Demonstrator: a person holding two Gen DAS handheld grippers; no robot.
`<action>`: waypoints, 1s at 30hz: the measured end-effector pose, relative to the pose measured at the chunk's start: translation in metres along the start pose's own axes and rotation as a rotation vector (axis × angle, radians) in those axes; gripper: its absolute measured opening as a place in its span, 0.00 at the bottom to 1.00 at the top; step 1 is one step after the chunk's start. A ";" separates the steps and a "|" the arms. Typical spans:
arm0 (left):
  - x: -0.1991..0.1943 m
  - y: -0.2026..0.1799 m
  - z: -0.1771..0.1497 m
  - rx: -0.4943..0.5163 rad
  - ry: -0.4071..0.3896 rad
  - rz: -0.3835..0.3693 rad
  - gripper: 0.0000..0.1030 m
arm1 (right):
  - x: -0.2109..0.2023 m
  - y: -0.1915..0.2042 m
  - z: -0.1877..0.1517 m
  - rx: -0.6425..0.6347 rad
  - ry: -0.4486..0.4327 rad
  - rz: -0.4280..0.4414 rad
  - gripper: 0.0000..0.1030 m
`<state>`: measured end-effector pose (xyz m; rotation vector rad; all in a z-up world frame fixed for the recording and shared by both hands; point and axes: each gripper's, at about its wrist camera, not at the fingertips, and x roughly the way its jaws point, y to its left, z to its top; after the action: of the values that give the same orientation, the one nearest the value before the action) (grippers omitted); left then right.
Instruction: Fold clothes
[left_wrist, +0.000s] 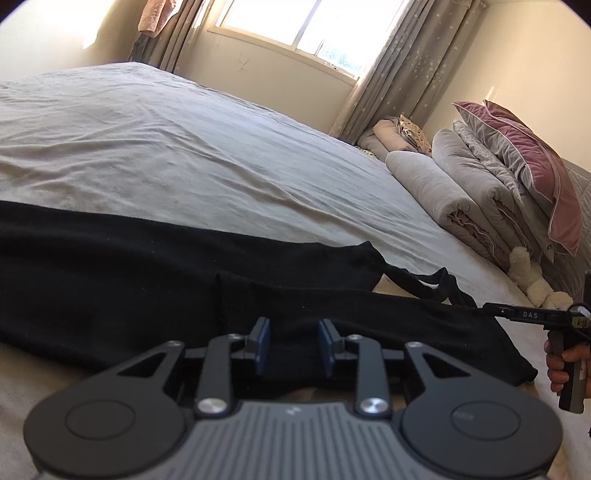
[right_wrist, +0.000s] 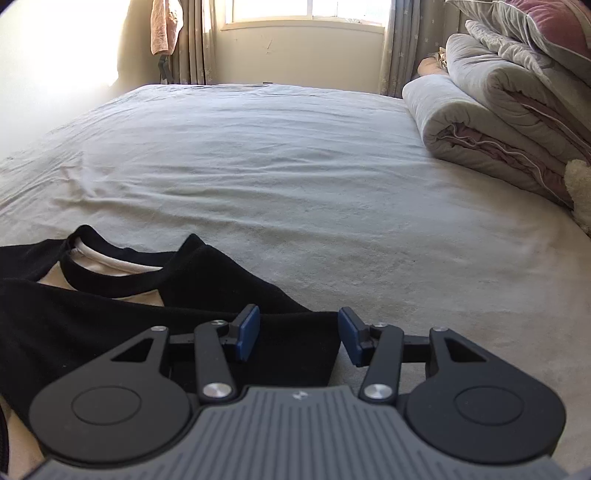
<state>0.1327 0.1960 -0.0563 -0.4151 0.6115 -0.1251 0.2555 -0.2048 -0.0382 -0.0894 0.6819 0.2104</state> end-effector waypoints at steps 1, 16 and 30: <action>-0.001 -0.002 0.002 -0.017 0.005 0.007 0.41 | -0.007 0.000 0.001 0.005 -0.005 0.006 0.50; -0.060 0.010 0.033 -0.196 -0.017 0.391 0.57 | -0.105 0.033 -0.030 -0.030 -0.001 0.013 0.59; -0.085 0.105 0.040 -0.415 -0.101 0.757 0.63 | -0.114 0.050 -0.051 0.044 0.000 0.070 0.66</action>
<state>0.0856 0.3247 -0.0252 -0.5590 0.6590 0.7523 0.1264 -0.1823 -0.0058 -0.0239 0.6900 0.2625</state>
